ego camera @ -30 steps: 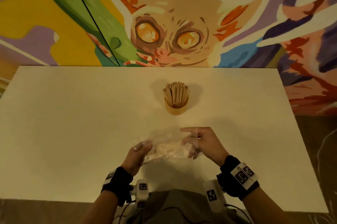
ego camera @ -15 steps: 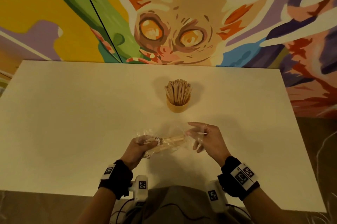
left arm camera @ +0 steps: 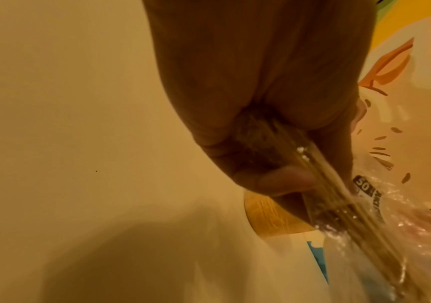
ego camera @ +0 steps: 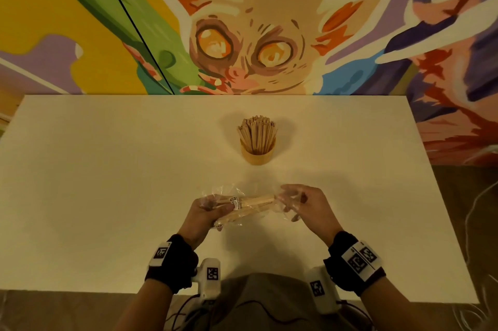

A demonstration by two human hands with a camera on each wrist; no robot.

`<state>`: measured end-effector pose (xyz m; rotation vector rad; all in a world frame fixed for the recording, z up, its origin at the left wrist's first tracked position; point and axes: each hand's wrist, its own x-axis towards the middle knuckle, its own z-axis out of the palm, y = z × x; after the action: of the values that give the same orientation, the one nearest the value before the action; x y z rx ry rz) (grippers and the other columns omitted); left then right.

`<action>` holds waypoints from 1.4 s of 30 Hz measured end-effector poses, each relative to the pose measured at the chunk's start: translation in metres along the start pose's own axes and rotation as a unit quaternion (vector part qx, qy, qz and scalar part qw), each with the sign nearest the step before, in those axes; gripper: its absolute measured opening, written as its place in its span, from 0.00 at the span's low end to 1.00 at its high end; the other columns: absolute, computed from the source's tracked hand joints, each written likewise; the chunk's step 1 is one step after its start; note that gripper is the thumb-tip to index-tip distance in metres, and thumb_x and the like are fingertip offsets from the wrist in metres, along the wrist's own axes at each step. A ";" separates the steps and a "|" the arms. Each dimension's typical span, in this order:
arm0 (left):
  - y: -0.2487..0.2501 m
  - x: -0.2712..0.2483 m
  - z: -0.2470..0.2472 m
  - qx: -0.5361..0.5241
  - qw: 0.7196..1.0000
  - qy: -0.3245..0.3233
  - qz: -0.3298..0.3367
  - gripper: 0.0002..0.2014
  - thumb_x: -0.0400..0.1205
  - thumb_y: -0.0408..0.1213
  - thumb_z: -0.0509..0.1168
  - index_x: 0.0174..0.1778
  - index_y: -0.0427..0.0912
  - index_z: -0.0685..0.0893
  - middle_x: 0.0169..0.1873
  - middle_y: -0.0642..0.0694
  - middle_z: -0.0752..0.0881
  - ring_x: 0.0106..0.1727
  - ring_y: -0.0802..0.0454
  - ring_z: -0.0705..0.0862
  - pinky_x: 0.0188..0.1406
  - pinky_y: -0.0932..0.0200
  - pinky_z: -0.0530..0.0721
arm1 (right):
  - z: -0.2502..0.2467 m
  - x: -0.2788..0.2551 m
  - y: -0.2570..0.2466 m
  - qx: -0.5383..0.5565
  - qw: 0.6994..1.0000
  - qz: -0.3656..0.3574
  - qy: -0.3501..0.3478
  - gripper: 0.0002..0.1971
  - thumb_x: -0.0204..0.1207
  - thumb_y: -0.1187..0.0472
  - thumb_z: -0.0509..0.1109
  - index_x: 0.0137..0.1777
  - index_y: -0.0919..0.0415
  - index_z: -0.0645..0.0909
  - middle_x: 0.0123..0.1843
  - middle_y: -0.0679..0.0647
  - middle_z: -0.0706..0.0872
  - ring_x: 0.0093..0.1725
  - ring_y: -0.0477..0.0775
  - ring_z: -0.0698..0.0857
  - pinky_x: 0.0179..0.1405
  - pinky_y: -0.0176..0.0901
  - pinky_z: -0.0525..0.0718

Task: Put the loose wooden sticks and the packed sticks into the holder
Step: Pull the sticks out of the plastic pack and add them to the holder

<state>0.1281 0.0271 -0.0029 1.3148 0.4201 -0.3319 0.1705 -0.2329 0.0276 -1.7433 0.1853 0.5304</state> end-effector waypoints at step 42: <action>0.023 0.003 0.032 -0.009 0.995 0.084 0.045 0.11 0.79 0.37 0.71 0.41 0.31 0.85 0.35 0.34 0.84 0.26 0.51 0.71 0.16 0.63 0.68 | 0.007 0.005 -0.017 0.074 0.997 0.003 0.014 0.10 0.81 0.58 0.72 0.52 0.65 0.88 0.43 0.60 0.92 0.30 0.61 0.88 0.25 0.44 0.80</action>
<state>0.1446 0.0011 0.0217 1.3453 0.5032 -0.1422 0.1796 -0.2212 0.0391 -1.6060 0.2446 0.4851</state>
